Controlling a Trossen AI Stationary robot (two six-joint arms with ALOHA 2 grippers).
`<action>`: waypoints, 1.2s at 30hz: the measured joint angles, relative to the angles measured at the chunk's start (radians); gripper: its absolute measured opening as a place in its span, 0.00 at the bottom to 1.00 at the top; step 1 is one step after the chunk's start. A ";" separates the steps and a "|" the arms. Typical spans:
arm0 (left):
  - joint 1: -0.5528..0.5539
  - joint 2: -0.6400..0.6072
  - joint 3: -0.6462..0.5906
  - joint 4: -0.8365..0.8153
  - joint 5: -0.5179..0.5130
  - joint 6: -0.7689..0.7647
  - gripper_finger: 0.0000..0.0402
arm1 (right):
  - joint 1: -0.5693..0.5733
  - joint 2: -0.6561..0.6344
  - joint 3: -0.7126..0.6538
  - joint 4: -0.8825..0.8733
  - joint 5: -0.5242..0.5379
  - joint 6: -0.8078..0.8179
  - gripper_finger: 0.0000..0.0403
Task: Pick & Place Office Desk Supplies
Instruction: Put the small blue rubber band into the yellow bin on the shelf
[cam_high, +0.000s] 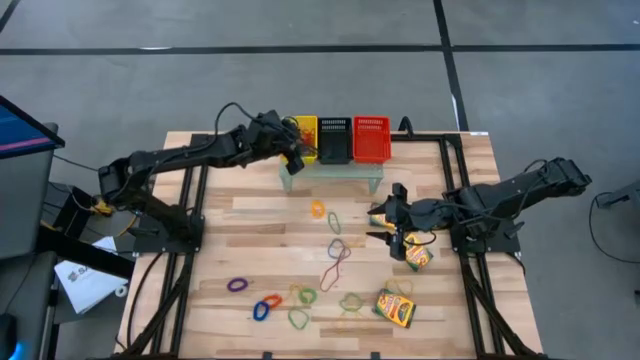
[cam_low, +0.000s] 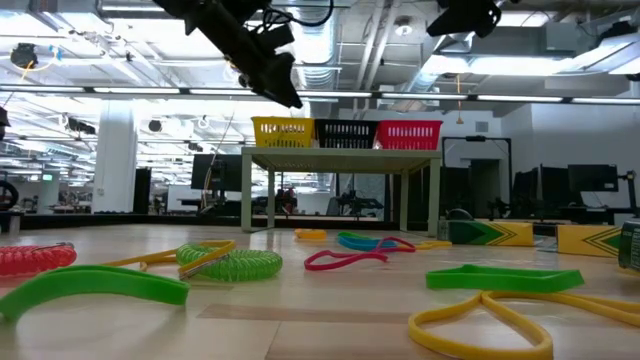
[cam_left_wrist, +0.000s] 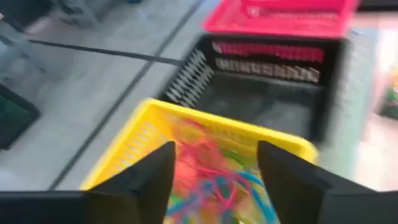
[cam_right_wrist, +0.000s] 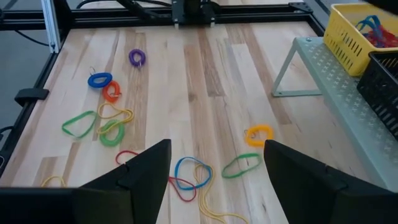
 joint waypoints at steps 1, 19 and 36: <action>-0.008 -0.002 0.000 -0.018 -0.002 -0.019 0.59 | 0.000 0.000 0.000 -0.003 0.000 0.000 0.63; -0.493 0.234 0.033 0.073 0.127 -0.119 0.62 | 0.006 0.001 0.000 -0.011 -0.001 0.026 0.63; -0.545 0.535 0.027 0.126 0.162 -0.124 0.59 | 0.038 0.001 0.000 -0.020 -0.001 0.034 0.63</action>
